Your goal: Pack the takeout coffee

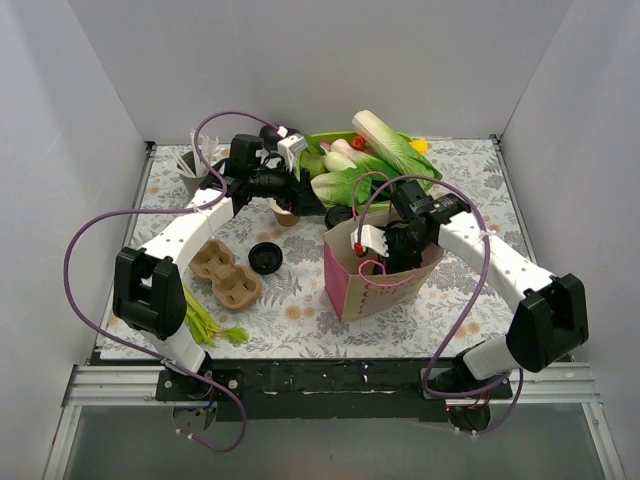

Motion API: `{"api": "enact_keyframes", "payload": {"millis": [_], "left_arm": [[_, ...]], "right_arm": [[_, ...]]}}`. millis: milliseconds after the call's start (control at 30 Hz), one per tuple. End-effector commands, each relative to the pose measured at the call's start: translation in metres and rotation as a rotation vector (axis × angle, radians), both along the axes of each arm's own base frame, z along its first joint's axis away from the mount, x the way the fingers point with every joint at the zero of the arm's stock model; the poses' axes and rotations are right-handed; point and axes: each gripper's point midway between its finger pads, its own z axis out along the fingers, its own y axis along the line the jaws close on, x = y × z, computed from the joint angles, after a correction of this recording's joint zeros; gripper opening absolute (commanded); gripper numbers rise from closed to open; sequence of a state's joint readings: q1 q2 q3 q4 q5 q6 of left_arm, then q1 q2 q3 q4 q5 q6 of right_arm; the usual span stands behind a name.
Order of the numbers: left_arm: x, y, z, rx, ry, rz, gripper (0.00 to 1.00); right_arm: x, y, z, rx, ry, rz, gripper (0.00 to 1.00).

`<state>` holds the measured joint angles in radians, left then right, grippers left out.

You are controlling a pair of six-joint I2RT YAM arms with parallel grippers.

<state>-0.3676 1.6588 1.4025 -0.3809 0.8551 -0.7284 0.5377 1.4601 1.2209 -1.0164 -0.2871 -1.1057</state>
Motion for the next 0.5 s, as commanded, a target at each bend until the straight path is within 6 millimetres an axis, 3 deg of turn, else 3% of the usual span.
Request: {"api": "enact_keyframes", "payload": {"millis": [0, 167, 333, 367, 400, 467], "left_arm": [[0.026, 0.005, 0.021, 0.041, -0.184, 0.044, 0.72], [0.038, 0.003, 0.013, 0.087, -0.321, -0.049, 0.77], [0.037, -0.008, -0.009, 0.105, -0.398, -0.219, 0.80], [0.037, -0.011, -0.013, 0.116, -0.433, -0.256, 0.80], [0.036, -0.014, -0.011, 0.121, -0.438, -0.282, 0.80], [0.037, -0.020, -0.027, 0.139, -0.463, -0.355, 0.80]], "right_arm": [[-0.074, -0.041, -0.019, -0.143, 0.279, -0.048, 0.01], [-0.089, -0.054, -0.027, -0.183, 0.309, -0.059, 0.01], [-0.088, -0.058, -0.028, -0.178, 0.278, -0.071, 0.04], [-0.086, -0.057, -0.025, -0.168, 0.270, -0.071, 0.08], [-0.078, -0.052, -0.018, -0.145, 0.241, -0.077, 0.25], [-0.072, -0.045, -0.009, -0.115, 0.219, -0.100, 0.42]]}}
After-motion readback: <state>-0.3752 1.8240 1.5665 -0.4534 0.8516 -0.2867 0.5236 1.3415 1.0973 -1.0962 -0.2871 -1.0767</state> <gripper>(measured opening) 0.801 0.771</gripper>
